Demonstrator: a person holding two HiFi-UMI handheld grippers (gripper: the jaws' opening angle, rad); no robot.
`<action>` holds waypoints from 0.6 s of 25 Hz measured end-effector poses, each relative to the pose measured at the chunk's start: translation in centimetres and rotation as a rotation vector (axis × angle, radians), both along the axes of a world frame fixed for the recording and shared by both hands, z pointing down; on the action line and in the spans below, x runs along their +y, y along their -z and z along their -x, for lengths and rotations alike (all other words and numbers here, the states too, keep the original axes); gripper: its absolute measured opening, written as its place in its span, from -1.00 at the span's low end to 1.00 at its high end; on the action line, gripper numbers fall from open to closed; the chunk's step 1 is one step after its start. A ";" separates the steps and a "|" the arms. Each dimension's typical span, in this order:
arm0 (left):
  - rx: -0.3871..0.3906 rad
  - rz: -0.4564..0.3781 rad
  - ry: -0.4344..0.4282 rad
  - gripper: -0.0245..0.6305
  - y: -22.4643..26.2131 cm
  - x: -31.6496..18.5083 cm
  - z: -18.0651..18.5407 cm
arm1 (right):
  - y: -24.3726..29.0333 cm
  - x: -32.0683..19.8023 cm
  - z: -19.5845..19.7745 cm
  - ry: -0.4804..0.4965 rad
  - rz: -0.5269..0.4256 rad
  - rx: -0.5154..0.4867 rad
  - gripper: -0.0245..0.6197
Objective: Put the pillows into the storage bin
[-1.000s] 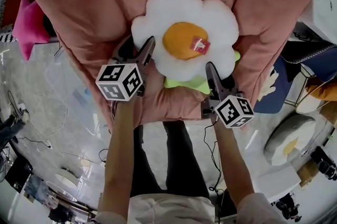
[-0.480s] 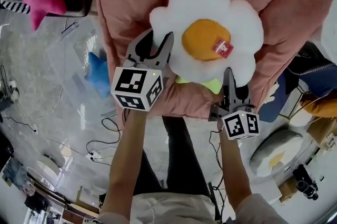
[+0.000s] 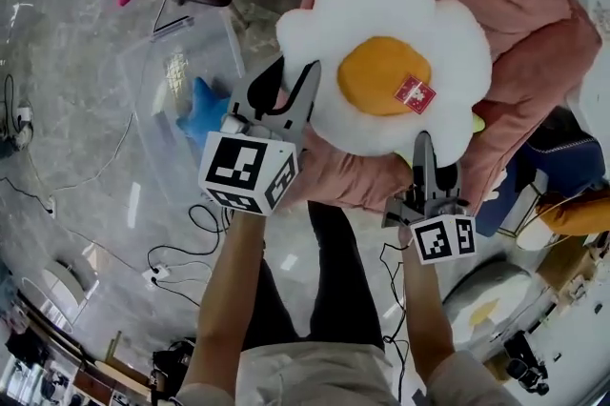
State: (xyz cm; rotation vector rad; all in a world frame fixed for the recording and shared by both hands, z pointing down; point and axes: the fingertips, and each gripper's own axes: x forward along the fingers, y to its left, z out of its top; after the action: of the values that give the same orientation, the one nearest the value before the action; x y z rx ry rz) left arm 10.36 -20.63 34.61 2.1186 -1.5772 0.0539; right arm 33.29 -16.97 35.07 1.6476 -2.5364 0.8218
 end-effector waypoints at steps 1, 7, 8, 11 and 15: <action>0.000 0.000 0.015 -0.55 0.3 0.8 1.5 | 0.3 0.5 1.4 0.019 -0.001 -0.002 -0.34; 0.001 0.021 0.100 -0.55 0.6 7.1 9.8 | 0.3 4.8 9.6 0.096 0.031 -0.021 -0.34; -0.002 0.025 0.108 -0.54 0.5 8.3 11.4 | 0.1 5.9 11.2 0.105 0.046 -0.031 -0.34; -0.010 0.042 0.154 -0.55 -0.1 12.3 16.3 | -0.5 8.8 16.1 0.156 0.080 -0.040 -0.33; -0.002 0.082 0.237 -0.55 -1.9 18.2 22.4 | -1.6 12.8 22.2 0.244 0.121 -0.022 -0.33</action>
State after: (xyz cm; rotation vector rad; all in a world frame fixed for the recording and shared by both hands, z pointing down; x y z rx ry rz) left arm -12.00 -2.43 36.50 1.8580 -1.7851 0.0398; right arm 11.08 -4.19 36.67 1.2699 -2.5752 0.9510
